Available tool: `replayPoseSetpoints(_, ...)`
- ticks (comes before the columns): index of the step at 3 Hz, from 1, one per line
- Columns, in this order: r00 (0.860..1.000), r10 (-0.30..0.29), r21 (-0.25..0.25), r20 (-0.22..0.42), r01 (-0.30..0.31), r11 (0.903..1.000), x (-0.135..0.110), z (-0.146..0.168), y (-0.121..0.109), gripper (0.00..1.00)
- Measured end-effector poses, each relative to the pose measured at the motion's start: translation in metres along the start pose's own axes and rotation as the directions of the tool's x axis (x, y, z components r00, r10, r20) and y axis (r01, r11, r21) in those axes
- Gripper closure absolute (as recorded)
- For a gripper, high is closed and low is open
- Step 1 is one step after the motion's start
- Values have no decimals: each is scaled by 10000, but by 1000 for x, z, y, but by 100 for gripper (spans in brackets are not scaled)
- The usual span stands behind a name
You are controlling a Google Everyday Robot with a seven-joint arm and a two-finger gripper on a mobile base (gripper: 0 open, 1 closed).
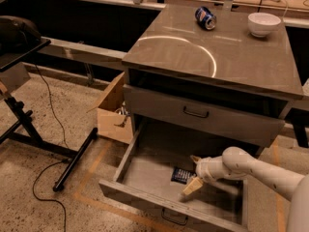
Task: Pick rxbar blueberry from middle drawer and place on counter
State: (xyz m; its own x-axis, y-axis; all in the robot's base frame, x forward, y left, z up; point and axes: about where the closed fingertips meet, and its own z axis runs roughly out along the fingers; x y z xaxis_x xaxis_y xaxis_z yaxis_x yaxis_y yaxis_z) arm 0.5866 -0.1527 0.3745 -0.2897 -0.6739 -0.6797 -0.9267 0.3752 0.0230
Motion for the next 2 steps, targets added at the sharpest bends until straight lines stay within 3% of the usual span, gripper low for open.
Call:
replayPoseSetpoints(1,9998,106,141,-160,-104,9998,1,17,-6,2)
replayPoseSetpoints(2,9997,148,237,-180,-143,9996,2,20,-9,24)
